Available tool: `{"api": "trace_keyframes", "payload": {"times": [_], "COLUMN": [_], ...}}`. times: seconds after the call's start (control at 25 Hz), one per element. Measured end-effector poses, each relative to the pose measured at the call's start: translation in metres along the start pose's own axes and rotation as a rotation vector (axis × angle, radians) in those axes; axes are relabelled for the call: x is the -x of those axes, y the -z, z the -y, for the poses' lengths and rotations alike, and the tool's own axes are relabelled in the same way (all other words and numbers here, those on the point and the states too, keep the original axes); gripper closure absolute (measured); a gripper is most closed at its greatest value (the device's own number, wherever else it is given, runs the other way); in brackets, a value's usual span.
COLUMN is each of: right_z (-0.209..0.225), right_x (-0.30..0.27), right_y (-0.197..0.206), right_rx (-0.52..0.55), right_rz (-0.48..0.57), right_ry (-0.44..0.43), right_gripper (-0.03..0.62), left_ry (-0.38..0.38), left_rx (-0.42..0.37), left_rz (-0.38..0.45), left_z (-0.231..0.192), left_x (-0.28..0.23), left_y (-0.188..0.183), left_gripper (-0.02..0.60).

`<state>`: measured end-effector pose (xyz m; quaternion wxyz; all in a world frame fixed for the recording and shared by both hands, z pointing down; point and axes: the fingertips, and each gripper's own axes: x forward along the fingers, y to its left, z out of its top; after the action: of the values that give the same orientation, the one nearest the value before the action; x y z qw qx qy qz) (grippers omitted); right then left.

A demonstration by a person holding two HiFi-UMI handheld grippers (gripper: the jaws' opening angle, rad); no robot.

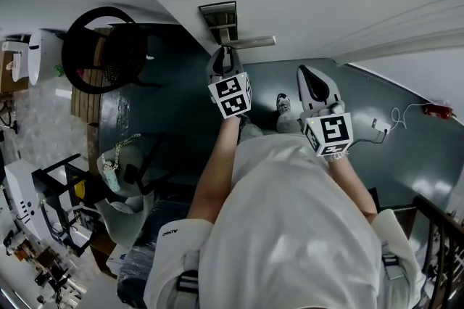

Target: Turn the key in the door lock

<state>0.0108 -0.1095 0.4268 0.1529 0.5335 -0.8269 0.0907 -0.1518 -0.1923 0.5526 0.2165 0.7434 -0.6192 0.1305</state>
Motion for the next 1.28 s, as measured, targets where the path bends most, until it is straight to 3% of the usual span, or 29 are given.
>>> {"api": "trace_keyframes", "payload": {"times": [0.16,0.24,0.36,0.52,0.68,0.76,1.28], "right_z": [0.005,0.004,0.000,0.000,0.000,-0.002,-0.002], "right_x": [-0.001,-0.002,-0.003,-0.005,-0.005,-0.005,-0.005], "right_y": [0.001,0.002,0.002,0.004,0.004,0.007,0.013], "right_rx": [-0.004,-0.001,0.008,0.014,0.015,0.016,0.013], "right_rz": [-0.001,-0.003,-0.008,-0.013,-0.021,-0.027,-0.042], "right_ry": [0.001,-0.006,-0.025,-0.045,-0.056,-0.064,-0.087], "right_gripper": [0.602,0.602,0.602,0.602,0.602,0.602,0.602], "left_ry": [0.007,0.020,0.034,0.079,0.192,0.246,0.576], "left_rx": [0.053,0.070,0.127,0.315,0.617,0.733,1.273], "left_rz": [0.013,0.014,0.025,0.039,0.076,0.095,0.206], "left_z": [-0.001,0.002,0.002,-0.001,-0.002,-0.003,-0.002], "left_x": [-0.001,-0.002,-0.001,-0.001,-0.001,0.000,0.001], "left_y": [-0.001,-0.002,-0.002,-0.002,-0.002,-0.001,-0.002], "left_gripper": [0.492,0.538,0.545,0.551,0.552,0.552,0.552]}}
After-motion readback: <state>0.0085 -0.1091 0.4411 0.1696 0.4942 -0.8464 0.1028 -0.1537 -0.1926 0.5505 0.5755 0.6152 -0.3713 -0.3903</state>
